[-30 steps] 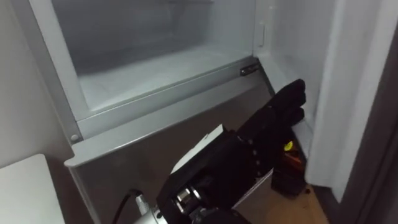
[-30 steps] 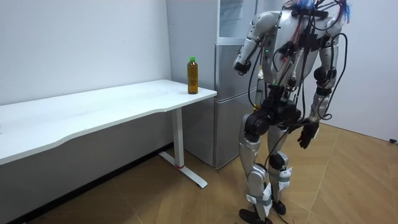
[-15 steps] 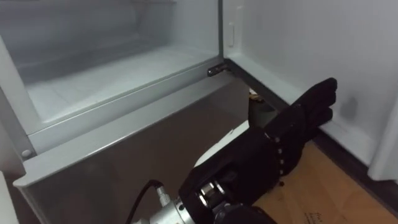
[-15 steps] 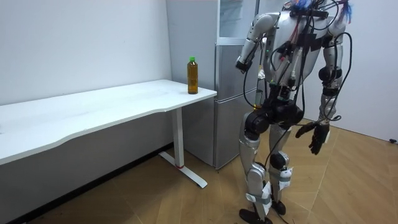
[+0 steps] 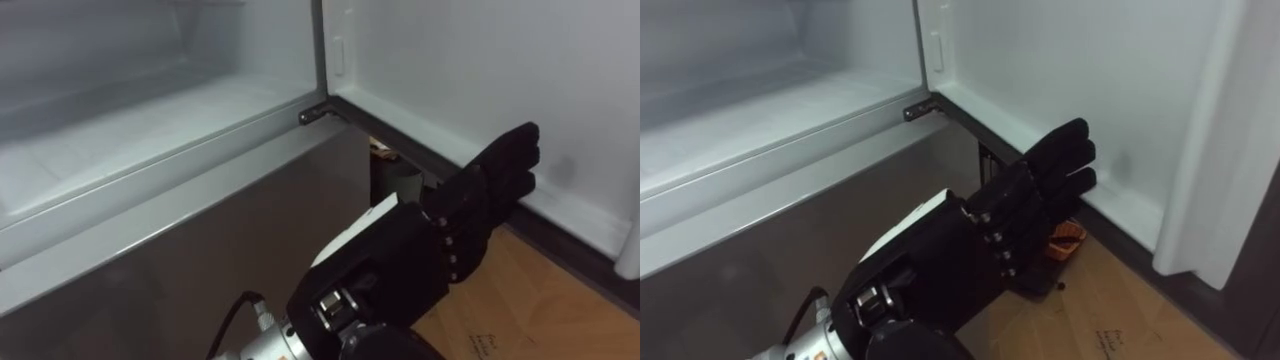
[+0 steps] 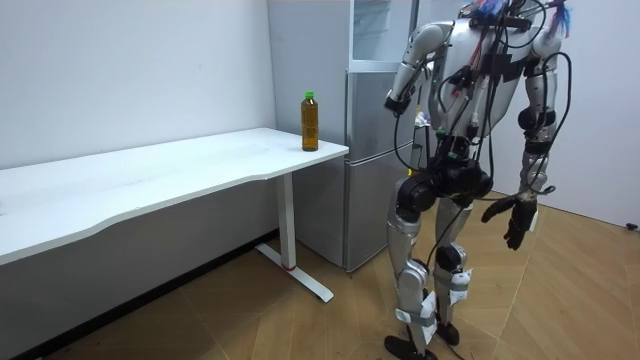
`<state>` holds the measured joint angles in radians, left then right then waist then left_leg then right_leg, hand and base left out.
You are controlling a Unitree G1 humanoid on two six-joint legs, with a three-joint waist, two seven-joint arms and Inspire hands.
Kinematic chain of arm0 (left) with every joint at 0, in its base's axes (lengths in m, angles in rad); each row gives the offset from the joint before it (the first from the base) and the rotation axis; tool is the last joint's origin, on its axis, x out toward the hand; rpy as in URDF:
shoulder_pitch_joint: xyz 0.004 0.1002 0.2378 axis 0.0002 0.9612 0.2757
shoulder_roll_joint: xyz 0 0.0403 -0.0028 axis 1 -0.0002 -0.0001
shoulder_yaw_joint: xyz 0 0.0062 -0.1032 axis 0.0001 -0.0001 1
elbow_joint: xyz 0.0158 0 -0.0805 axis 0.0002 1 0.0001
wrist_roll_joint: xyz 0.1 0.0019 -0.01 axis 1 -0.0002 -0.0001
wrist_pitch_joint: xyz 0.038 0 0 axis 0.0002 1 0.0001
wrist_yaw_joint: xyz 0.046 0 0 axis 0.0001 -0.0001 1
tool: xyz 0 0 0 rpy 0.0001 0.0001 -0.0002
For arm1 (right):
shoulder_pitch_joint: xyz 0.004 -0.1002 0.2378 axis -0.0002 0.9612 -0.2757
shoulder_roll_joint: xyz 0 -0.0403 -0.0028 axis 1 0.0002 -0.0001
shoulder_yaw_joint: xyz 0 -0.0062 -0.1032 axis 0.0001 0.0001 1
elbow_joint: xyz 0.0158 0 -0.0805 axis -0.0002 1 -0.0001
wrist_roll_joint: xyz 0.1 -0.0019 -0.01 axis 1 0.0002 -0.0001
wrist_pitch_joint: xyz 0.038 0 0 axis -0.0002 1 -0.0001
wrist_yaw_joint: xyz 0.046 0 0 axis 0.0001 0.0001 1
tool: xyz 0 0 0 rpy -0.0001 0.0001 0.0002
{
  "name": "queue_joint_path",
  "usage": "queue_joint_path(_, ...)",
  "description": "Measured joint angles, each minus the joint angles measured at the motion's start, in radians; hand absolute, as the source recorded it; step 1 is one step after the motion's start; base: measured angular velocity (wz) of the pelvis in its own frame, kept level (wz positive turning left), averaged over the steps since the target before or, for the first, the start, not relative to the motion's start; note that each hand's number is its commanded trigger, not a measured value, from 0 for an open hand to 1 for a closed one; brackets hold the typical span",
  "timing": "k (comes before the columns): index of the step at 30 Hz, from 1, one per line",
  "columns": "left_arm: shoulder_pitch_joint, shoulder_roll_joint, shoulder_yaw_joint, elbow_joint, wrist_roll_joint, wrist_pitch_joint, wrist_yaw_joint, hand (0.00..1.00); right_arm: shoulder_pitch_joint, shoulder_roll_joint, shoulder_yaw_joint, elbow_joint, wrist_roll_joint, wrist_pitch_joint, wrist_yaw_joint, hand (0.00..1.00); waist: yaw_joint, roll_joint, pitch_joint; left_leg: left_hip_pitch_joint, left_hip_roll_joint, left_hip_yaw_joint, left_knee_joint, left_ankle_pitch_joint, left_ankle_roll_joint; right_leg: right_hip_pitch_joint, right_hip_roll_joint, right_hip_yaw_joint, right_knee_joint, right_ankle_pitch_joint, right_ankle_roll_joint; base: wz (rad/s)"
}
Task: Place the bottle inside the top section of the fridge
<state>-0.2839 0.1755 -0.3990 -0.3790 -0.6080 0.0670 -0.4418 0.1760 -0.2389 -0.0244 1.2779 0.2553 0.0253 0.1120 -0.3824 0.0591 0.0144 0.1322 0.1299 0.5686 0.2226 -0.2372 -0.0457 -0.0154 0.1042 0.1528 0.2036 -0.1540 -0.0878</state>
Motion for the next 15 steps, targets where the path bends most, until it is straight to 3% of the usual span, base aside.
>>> queue_joint_path(4, -0.002, -0.005, 0.0, 0.015, -0.008, -0.003, -0.003, 0.0, -0.004, 0.0, 0.0, -0.009, 0.001, 0.0, -0.001, 0.0, 0.004, 0.003, -0.0016, -0.001, 0.0, -0.014, 0.0, 0.001, -0.001, 0.002, 0.001, -0.003, -0.003, 0.001, -0.002, 0.02)
queue_joint_path(9, -0.003, -0.001, 0.0, 0.023, -0.021, -0.002, -0.005, 0.0, -0.035, -0.005, 0.002, -0.012, -0.022, 0.005, -0.007, 0.0, 0.004, 0.027, -0.0157, -0.016, -0.003, -0.047, 0.0, 0.001, -0.001, 0.003, -0.005, -0.026, -0.015, 0.004, -0.002, 0.13)
queue_joint_path(15, -0.003, 0.01, 0.0, 0.022, -0.029, -0.002, -0.002, 0.0, -0.076, -0.004, 0.002, -0.004, -0.02, 0.018, -0.02, 0.0, 0.01, 0.032, -0.0123, -0.019, -0.005, -0.095, -0.002, 0.002, -0.003, 0.018, -0.013, -0.078, -0.018, 0.002, -0.005, 0.23)
